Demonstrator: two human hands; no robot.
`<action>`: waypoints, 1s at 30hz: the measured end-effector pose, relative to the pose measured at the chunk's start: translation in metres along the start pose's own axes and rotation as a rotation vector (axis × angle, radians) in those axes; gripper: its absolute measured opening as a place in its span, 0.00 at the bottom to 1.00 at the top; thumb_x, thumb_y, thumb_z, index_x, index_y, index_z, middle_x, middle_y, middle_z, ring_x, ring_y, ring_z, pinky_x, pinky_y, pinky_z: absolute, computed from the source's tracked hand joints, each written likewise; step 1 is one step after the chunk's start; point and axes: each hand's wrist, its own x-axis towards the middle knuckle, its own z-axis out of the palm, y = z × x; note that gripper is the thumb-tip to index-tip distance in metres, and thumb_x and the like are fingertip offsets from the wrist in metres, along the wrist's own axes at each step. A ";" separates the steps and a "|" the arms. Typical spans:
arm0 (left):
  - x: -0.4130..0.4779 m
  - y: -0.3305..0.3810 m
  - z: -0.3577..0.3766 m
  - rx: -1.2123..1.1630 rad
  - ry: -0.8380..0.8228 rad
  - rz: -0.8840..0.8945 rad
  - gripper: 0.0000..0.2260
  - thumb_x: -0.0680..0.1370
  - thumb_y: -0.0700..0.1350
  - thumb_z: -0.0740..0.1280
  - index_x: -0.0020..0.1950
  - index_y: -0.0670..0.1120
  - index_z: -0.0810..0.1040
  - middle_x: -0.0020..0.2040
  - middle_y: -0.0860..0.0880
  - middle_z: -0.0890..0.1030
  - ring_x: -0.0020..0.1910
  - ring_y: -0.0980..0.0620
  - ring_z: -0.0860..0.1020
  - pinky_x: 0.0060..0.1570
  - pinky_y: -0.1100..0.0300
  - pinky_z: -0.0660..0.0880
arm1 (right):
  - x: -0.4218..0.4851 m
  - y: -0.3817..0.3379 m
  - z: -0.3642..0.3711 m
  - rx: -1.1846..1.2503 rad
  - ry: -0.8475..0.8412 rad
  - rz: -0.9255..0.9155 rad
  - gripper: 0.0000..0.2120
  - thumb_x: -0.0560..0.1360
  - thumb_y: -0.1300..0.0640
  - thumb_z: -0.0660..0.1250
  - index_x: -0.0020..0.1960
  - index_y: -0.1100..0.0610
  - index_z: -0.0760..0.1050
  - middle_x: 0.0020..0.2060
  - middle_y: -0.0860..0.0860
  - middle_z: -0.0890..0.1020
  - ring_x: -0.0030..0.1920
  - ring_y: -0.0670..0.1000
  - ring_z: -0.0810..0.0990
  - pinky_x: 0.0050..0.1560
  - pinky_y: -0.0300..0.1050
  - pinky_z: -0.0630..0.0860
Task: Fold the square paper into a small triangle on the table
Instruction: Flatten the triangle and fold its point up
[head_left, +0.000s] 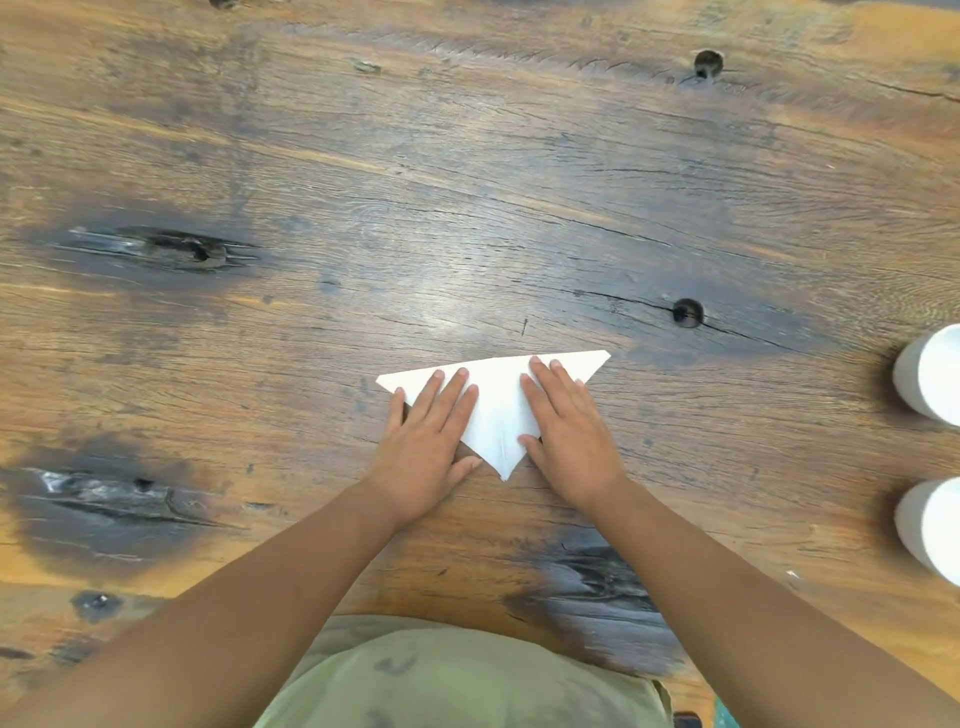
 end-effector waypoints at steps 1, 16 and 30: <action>0.000 0.001 0.002 0.013 -0.009 -0.007 0.37 0.80 0.63 0.57 0.81 0.49 0.44 0.82 0.50 0.40 0.80 0.47 0.39 0.76 0.37 0.46 | 0.000 0.000 0.001 -0.001 0.001 0.001 0.33 0.79 0.53 0.64 0.79 0.58 0.53 0.80 0.53 0.50 0.80 0.54 0.44 0.79 0.56 0.48; 0.009 0.011 0.006 0.019 -0.034 0.025 0.32 0.82 0.62 0.51 0.81 0.53 0.41 0.81 0.49 0.35 0.79 0.44 0.35 0.75 0.34 0.43 | 0.004 -0.008 0.003 0.034 0.039 -0.039 0.29 0.78 0.54 0.66 0.77 0.54 0.62 0.80 0.56 0.53 0.80 0.57 0.46 0.79 0.57 0.45; 0.007 0.012 -0.009 -0.108 0.063 0.044 0.29 0.82 0.62 0.47 0.79 0.59 0.40 0.81 0.49 0.38 0.80 0.44 0.39 0.75 0.34 0.45 | 0.027 -0.041 -0.016 0.921 0.294 0.378 0.04 0.77 0.54 0.68 0.49 0.53 0.80 0.56 0.45 0.82 0.58 0.44 0.78 0.62 0.46 0.74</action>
